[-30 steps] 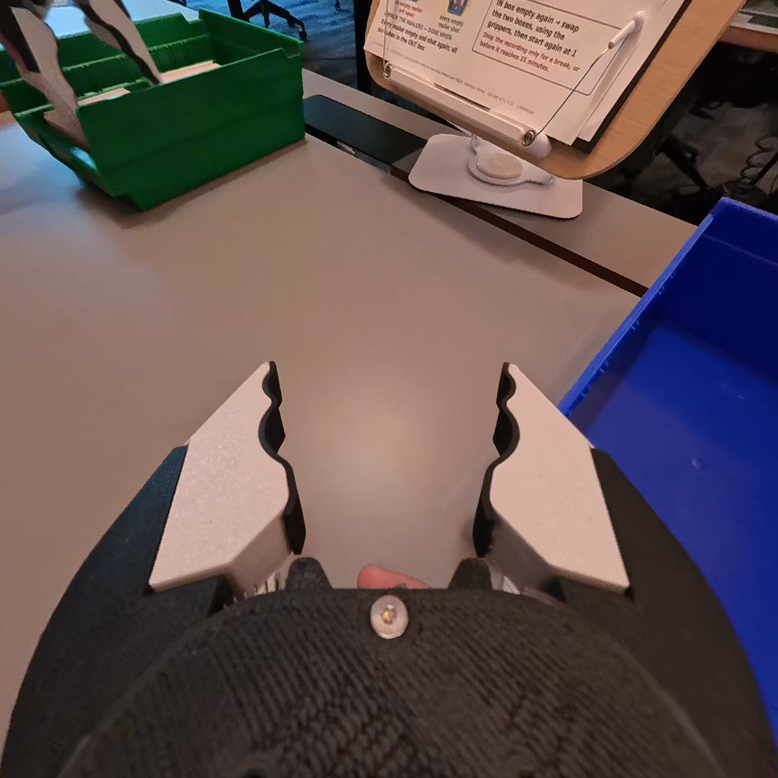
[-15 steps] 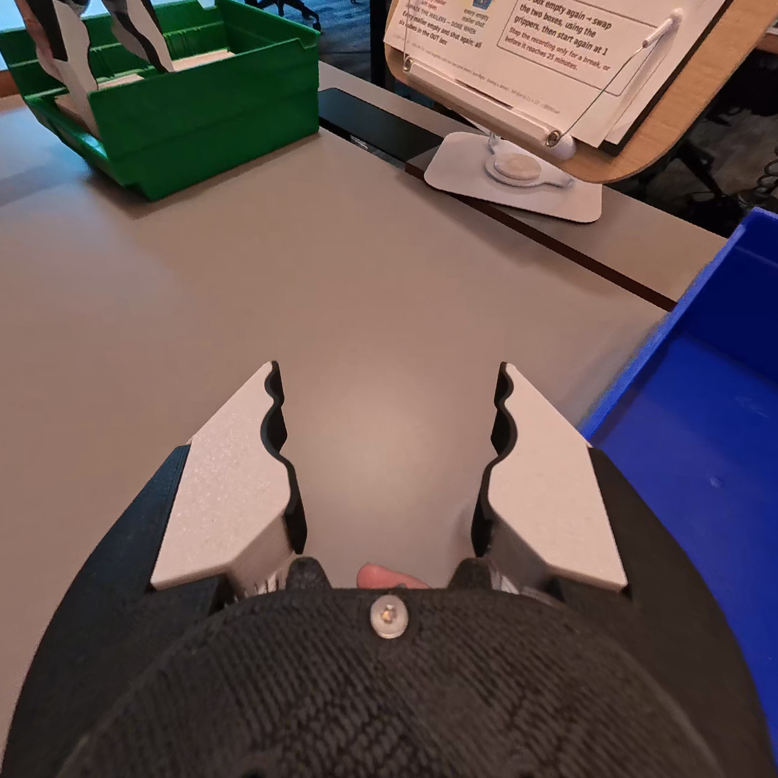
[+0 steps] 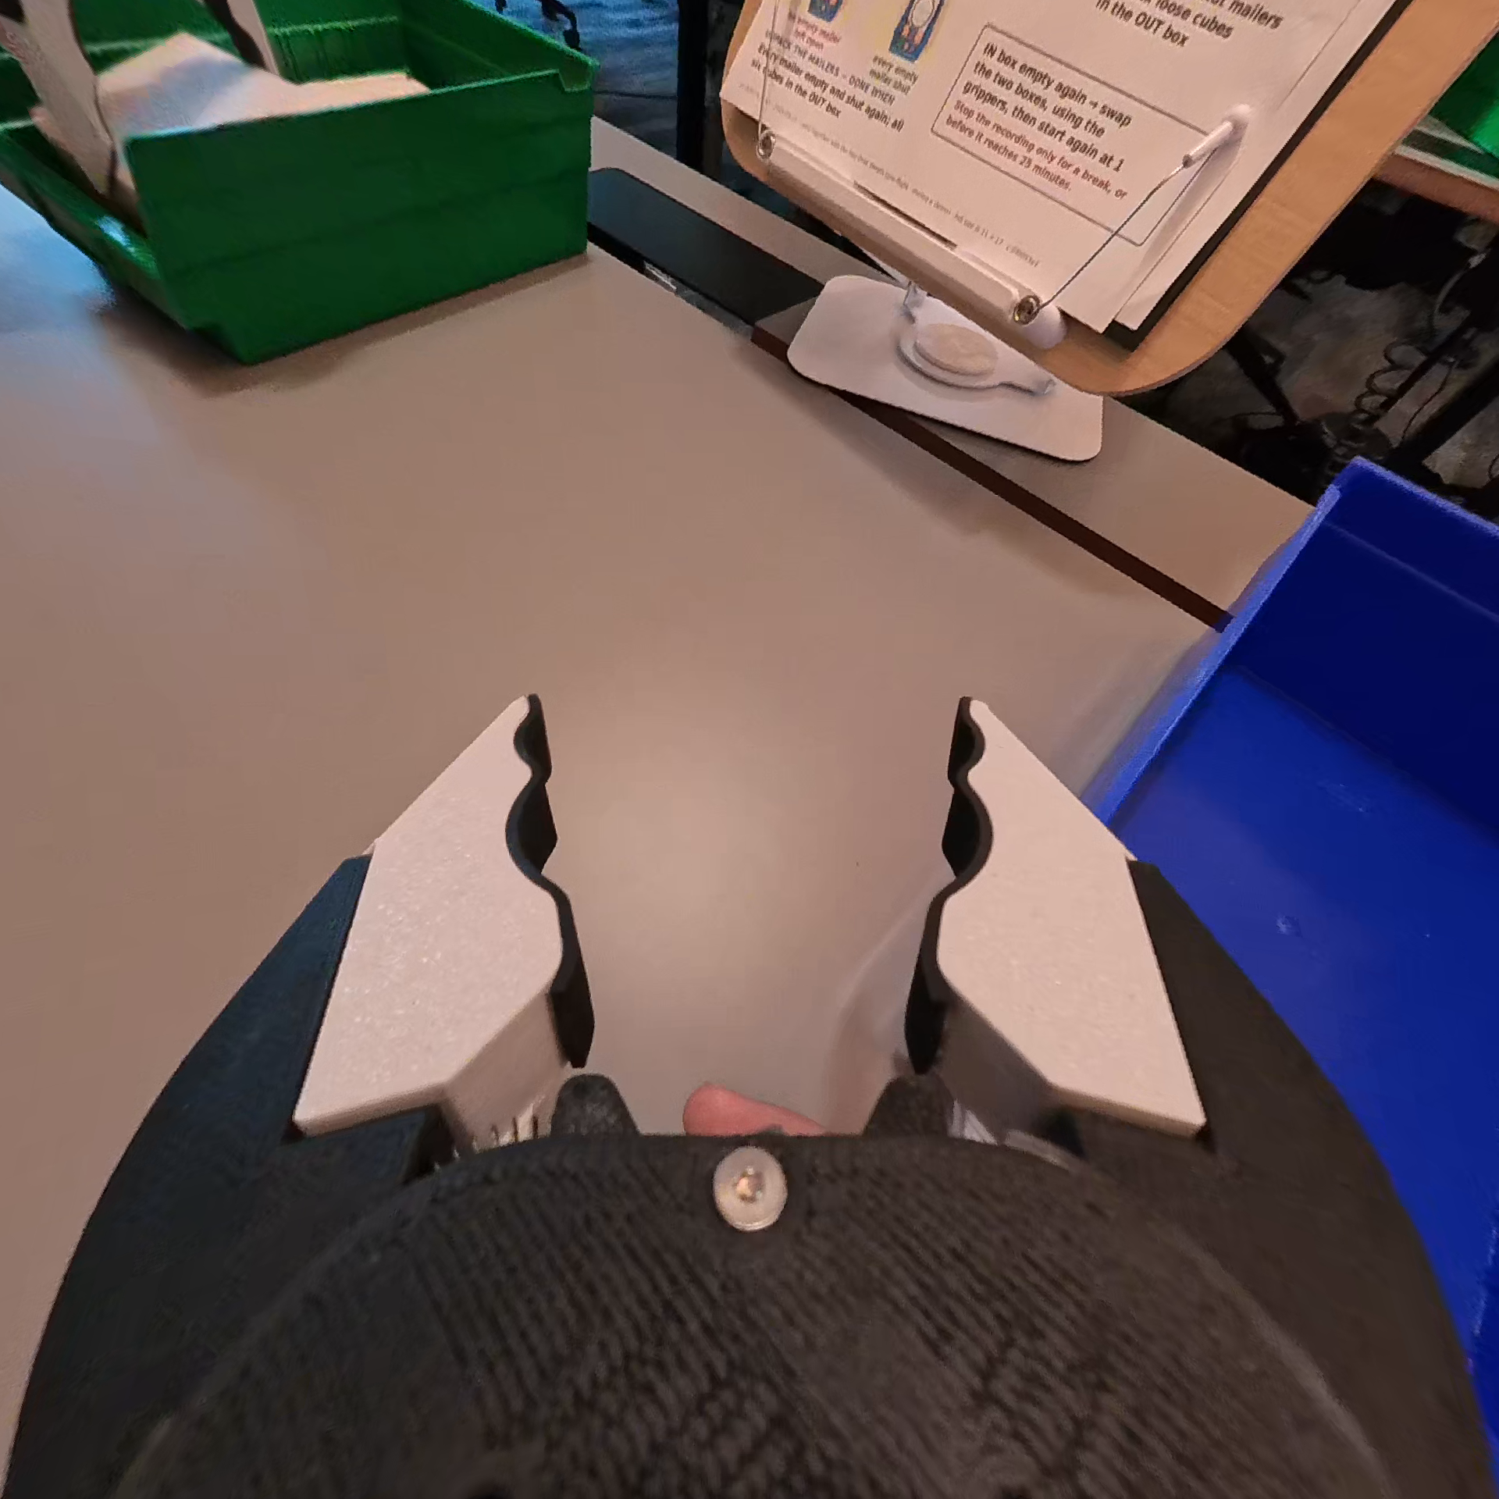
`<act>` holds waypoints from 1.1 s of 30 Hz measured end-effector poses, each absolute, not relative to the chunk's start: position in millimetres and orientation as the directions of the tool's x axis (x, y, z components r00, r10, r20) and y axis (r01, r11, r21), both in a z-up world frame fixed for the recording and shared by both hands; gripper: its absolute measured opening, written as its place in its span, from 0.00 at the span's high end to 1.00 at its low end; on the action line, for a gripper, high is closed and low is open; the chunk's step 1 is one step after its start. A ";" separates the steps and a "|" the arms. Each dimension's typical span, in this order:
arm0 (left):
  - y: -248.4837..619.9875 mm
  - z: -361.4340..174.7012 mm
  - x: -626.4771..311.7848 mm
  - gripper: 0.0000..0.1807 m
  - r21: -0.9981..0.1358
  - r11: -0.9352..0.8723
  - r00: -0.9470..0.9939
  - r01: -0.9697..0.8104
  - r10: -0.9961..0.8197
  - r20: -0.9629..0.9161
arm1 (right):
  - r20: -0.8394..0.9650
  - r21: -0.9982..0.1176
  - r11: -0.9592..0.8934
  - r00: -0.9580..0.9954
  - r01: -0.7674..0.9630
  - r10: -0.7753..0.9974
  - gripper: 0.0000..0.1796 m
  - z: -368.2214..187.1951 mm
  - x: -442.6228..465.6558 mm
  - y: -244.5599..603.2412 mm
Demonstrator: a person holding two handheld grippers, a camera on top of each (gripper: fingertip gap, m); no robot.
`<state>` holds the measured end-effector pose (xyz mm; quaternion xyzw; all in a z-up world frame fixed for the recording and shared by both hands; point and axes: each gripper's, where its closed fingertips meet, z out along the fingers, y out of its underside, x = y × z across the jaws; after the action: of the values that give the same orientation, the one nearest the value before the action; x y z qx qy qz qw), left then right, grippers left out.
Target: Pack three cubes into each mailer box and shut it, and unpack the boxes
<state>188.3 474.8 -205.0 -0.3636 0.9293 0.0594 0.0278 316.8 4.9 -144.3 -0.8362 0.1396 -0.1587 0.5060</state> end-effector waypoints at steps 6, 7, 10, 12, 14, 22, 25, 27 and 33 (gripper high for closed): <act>448.7 -100.8 210.2 1.00 -0.062 0.790 -0.746 -0.610 -0.599 -0.290 | 0.136 -0.901 -0.431 0.914 -0.046 -0.382 0.46 -135.4 311.6 8.3; 451.4 -94.0 211.0 1.00 -0.039 0.782 -0.734 -0.622 -0.599 -0.321 | 0.131 -0.905 -0.423 0.918 -0.043 -0.374 0.46 -134.7 309.8 11.3; 464.9 -116.9 193.5 0.75 0.098 0.734 -0.727 -0.672 -0.627 -0.279 | 0.112 -0.903 -0.427 0.934 -0.047 -0.338 0.46 -137.5 301.8 21.2; 464.5 -138.5 191.5 0.57 0.075 0.707 -0.699 -0.703 -0.667 -0.257 | 0.141 -0.899 -0.438 0.937 -0.014 -0.319 0.45 -137.4 297.9 23.3; 464.9 -159.0 193.1 0.45 0.034 0.706 -0.688 -0.707 -0.677 -0.263 | 0.158 -0.894 -0.448 0.936 0.001 -0.314 0.45 -137.2 296.3 20.9; 478.7 -202.0 200.6 0.32 0.048 0.802 -0.738 -0.595 -0.522 -0.428 | 0.165 -0.897 -0.442 0.923 -0.006 -0.348 0.46 -134.3 303.7 9.9; 485.6 -214.2 193.2 0.35 0.101 0.804 -0.753 -0.585 -0.493 -0.435 | 0.157 -0.897 -0.443 0.923 -0.016 -0.351 0.46 -137.6 306.5 9.8; 486.7 -216.0 195.4 0.34 0.100 0.807 -0.747 -0.582 -0.481 -0.459 | 0.155 -0.891 -0.453 0.923 -0.024 -0.354 0.47 -141.8 308.4 9.6; 508.0 -225.0 209.9 0.25 0.232 0.811 -0.719 -0.537 -0.297 -0.629 | 0.155 -0.886 -0.463 0.921 -0.031 -0.358 0.46 -147.1 312.1 11.0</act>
<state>209.9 508.0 -225.0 -0.2304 0.9045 0.2034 0.2956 312.1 11.0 -147.1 -0.8399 0.1156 -0.1618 0.5050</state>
